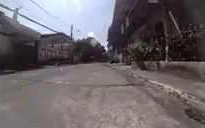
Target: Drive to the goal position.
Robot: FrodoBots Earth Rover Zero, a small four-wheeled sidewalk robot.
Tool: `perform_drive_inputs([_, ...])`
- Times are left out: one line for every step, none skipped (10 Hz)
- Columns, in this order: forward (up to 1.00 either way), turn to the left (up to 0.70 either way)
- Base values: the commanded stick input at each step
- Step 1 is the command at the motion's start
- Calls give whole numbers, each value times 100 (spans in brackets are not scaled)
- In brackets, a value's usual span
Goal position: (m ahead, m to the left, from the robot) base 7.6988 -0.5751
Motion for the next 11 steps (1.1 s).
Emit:
perform_drive_inputs([100,0])
perform_drive_inputs([100,0])
perform_drive_inputs([100,0])
perform_drive_inputs([100,0])
perform_drive_inputs([100,0])
perform_drive_inputs([100,0])
perform_drive_inputs([100,0])
perform_drive_inputs([100,0])
perform_drive_inputs([100,0])
perform_drive_inputs([100,0])
perform_drive_inputs([100,0])
